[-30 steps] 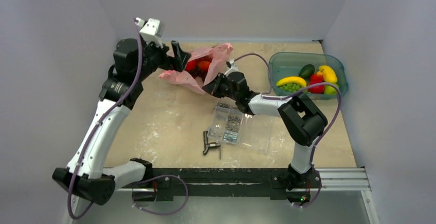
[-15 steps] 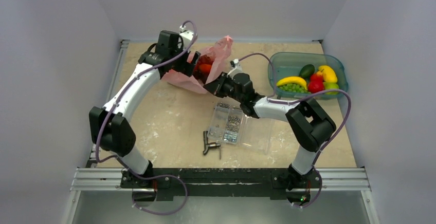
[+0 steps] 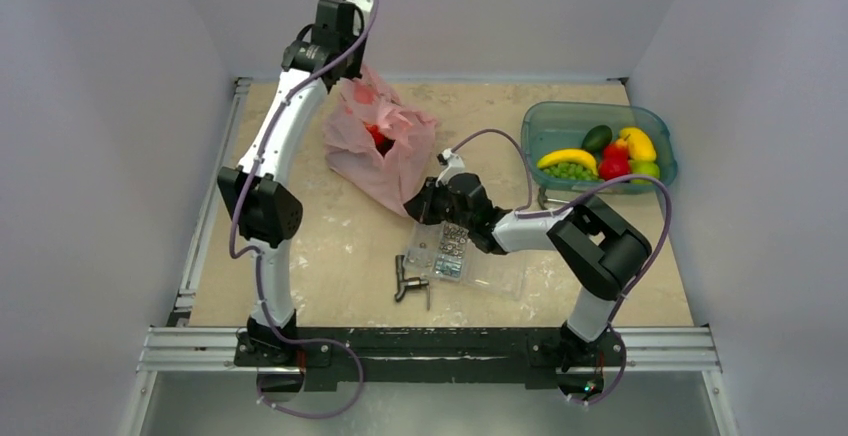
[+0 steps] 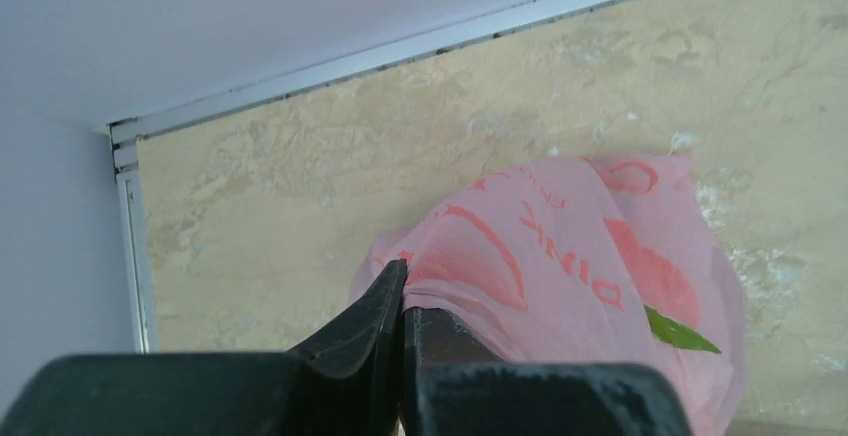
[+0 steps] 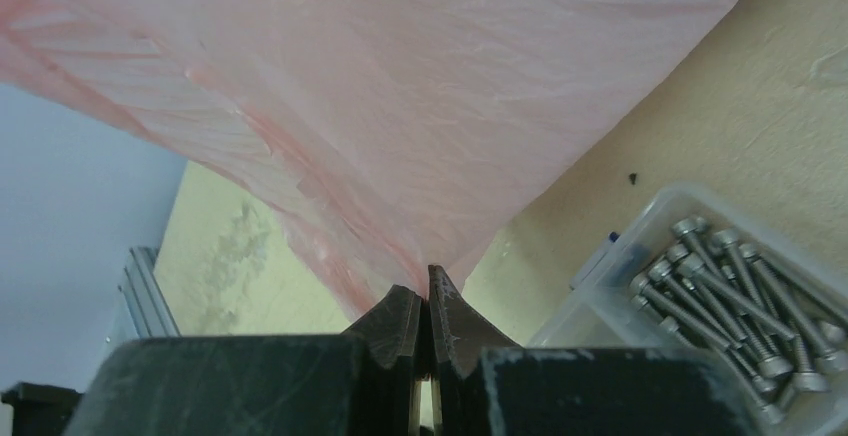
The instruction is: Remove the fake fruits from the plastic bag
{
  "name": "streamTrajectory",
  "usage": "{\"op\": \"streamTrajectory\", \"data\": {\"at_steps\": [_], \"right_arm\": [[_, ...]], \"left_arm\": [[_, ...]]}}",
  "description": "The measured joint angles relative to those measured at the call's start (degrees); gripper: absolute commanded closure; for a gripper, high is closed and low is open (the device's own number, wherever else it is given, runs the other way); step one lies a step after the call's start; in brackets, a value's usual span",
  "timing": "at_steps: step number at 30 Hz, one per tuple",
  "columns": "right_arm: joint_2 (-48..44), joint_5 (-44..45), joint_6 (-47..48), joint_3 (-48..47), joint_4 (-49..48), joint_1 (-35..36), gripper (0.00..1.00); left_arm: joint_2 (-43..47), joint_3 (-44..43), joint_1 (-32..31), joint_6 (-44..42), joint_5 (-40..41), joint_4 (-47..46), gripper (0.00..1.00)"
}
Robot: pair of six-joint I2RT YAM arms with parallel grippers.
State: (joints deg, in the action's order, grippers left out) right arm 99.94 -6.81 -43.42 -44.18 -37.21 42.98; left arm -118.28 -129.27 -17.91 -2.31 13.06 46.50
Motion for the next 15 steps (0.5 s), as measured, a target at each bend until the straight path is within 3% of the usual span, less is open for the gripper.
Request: {"op": "streamTrajectory", "data": {"at_steps": [3, 4, 6, 8, 9, 15], "right_arm": [[0.3, 0.2, 2.3, 0.1, 0.3, 1.1, 1.00], [0.3, 0.3, 2.8, 0.0, 0.4, 1.2, 1.00], [0.3, 0.7, 4.0, -0.7, 0.9, 1.2, 1.00], [0.3, 1.4, 4.9, -1.7, 1.9, 1.2, 1.00], [0.3, 1.5, 5.3, -2.2, 2.4, 1.2, 0.98], [-0.7, 3.1, 7.3, -5.0, 6.1, 1.2, 0.76]], "left_arm": [[-0.7, -3.2, 1.0, 0.6, -3.4, 0.5, 1.00], [-0.1, -2.3, 1.1, 1.0, -4.5, 0.4, 0.93], [2.2, 1.9, 1.3, 1.8, -7.0, 0.0, 0.60], [5.2, 7.5, 1.4, 3.2, -8.9, 0.1, 0.15], [6.7, 10.3, 1.4, 4.1, -10.0, 0.3, 0.04], [21.6, 28.7, 1.7, 11.2, -13.9, 0.2, 0.00]]}}
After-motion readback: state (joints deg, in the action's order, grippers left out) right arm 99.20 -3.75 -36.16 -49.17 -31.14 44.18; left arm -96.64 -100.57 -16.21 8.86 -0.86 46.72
